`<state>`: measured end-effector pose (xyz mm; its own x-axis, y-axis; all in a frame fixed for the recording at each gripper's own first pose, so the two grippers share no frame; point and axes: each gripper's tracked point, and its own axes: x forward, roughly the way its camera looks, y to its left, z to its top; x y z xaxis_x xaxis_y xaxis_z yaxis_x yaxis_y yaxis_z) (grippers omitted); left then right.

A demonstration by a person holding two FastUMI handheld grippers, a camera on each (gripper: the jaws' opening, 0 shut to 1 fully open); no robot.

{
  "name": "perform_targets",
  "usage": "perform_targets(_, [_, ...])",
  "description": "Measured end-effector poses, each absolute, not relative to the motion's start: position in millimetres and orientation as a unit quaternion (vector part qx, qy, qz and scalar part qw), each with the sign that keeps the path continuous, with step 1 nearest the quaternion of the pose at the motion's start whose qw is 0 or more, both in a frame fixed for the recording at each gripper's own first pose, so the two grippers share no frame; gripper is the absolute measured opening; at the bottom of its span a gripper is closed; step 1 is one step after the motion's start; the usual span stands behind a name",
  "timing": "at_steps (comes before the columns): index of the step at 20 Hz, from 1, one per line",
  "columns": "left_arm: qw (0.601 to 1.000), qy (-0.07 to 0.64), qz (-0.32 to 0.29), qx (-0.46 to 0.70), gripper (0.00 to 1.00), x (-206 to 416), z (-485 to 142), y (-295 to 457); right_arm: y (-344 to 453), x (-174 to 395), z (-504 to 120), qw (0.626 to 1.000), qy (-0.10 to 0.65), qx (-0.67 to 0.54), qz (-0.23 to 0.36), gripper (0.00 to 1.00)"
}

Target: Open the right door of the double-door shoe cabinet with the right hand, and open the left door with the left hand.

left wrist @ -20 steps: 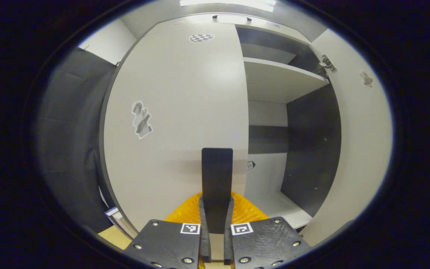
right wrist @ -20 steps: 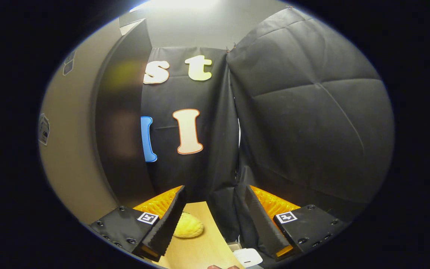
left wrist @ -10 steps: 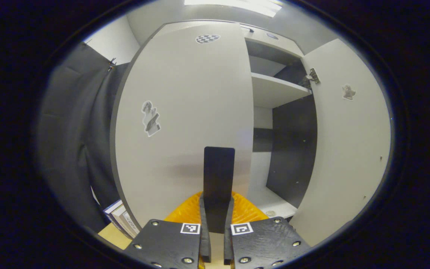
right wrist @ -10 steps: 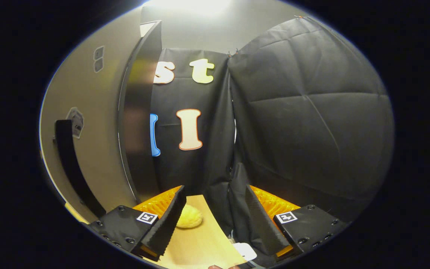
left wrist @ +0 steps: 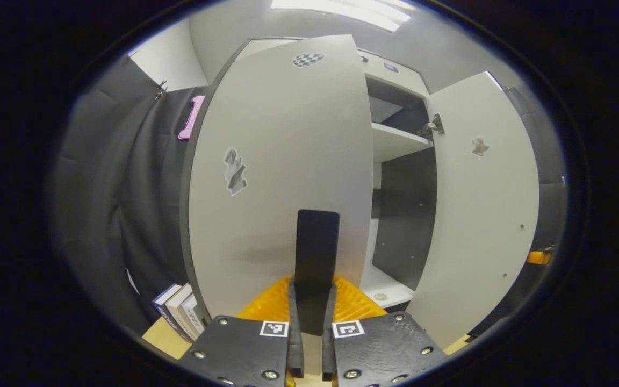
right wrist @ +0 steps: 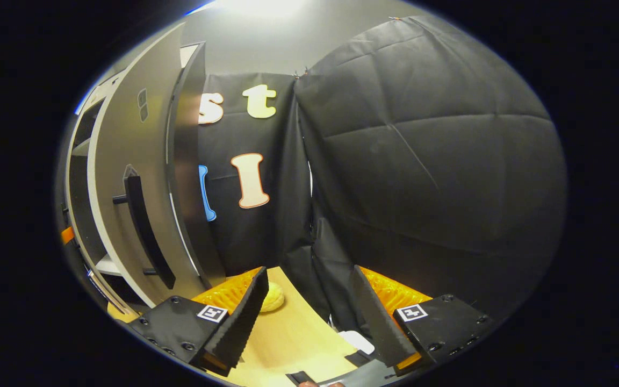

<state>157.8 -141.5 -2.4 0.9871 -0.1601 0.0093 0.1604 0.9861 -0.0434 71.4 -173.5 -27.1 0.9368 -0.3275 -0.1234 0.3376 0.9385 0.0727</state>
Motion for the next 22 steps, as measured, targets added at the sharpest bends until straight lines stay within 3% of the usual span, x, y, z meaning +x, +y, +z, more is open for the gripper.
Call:
perform_targets(2, [0.996,-0.006,-0.084,-0.027,0.15,151,-3,-136,-169,63,-31,0.982,0.058,0.050,-0.173,0.92])
perform_targets(3, [0.996,-0.006,-0.086,-0.028,0.17,149,-3,-132,-165,60,-31,0.982,0.058,0.052,-0.172,0.98])
perform_targets(6, [0.996,-0.010,-0.085,-0.029,0.15,136,-1,-119,-152,55,-29,0.983,0.054,0.050,-0.168,1.00])
perform_targets(14, [0.995,-0.010,-0.085,-0.040,0.15,105,-1,-81,-112,59,-26,0.988,0.040,0.052,-0.138,0.98])
perform_targets(15, [0.995,-0.011,-0.084,-0.042,0.16,103,-1,-78,-107,60,-26,0.989,0.041,0.049,-0.133,0.92])
perform_targets(22, [0.997,-0.019,-0.058,-0.053,0.14,88,-2,-46,-88,68,-19,0.992,0.025,0.048,-0.114,0.92])
